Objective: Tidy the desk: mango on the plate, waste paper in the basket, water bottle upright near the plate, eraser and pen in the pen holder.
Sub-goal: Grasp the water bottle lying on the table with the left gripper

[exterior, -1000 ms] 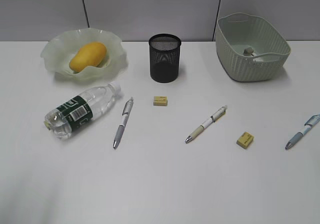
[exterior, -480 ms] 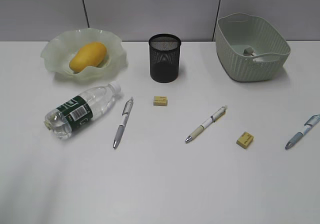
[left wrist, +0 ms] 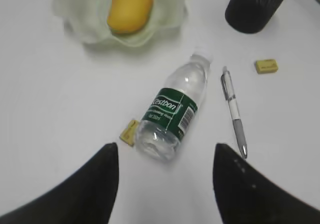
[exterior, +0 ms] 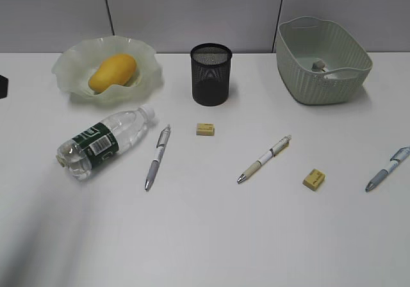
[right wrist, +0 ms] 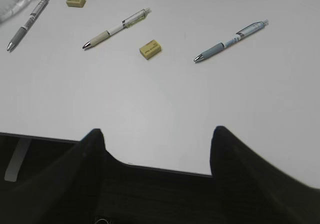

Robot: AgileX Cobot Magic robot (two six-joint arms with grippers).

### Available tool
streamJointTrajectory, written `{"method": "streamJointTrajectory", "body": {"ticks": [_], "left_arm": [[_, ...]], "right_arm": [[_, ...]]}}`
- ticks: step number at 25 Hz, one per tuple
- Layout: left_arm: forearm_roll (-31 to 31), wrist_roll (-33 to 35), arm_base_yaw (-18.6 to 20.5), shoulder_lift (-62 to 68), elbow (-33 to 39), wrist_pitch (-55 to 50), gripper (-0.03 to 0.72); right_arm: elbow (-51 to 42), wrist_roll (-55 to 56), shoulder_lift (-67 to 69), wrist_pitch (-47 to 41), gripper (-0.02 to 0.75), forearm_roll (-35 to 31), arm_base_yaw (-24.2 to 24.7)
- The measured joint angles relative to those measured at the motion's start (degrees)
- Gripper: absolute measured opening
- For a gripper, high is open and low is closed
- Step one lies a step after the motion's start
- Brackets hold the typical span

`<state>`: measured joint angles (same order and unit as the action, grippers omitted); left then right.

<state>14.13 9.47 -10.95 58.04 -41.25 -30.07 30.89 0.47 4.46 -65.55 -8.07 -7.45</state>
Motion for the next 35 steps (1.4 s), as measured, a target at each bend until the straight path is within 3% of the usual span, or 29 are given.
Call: {"method": "streamJointTrajectory", "body": {"ticks": [12, 16, 22, 30, 35], "left_arm": [[-0.32, 6.35, -0.41, 26.84, -23.22, -15.32, 0.452], [-1.47, 7.97, -2.92, 32.36, -28.06, -16.23, 0.472], [-6.73, 8.29, -8.23, 41.26, -34.76, -20.72, 0.587], [-8.88, 8.37, -10.86, 55.66, -48.0, -33.23, 0.601], [-12.23, 7.93, -11.69, 61.4, -53.41, -35.18, 0.602]], "right_arm": [[0.0, 0.0, 0.0, 0.0, 0.52, 0.06, 0.0], [0.0, 0.0, 0.0, 0.0, 0.52, 0.06, 0.0], [0.0, 0.0, 0.0, 0.0, 0.511, 0.06, 0.0], [0.0, 0.0, 0.0, 0.0, 0.51, 0.06, 0.0], [0.0, 0.0, 0.0, 0.0, 0.509, 0.11, 0.0]]}}
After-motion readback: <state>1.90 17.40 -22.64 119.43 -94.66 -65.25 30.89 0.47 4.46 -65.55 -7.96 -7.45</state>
